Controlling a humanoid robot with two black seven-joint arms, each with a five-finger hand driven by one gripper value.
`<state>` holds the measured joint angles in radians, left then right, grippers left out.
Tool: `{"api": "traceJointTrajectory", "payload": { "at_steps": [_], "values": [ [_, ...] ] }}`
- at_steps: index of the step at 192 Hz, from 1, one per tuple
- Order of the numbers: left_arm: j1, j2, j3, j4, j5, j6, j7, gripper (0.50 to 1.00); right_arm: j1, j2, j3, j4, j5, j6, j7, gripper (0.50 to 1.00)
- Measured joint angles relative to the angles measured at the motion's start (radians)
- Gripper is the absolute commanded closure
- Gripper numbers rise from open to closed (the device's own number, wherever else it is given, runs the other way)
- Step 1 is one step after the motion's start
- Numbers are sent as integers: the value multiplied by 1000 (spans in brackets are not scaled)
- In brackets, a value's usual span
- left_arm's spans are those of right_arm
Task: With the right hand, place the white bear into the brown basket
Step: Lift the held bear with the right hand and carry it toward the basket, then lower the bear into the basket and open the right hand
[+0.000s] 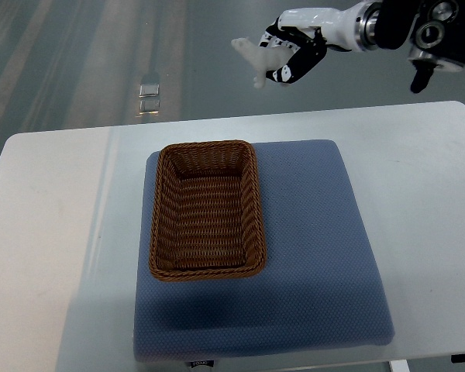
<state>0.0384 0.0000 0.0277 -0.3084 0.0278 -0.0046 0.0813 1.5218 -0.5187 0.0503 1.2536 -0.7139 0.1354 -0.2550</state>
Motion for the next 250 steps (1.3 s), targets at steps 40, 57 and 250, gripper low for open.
{"api": "traceJointTrajectory", "payload": {
  "at_steps": [40,57,250],
  "values": [
    [0,0,-2,0,0,0,0,500,-119,201,-8,-49,-19,-169,53,975],
    [0,0,-3,0,0,0,0,500,-172,275,-17,-82,-38,-219,68,975],
    [0,0,-3,0,-1,0,0,500,-486,514,-91,-260,-372,-408,129,824]
  ]
}}
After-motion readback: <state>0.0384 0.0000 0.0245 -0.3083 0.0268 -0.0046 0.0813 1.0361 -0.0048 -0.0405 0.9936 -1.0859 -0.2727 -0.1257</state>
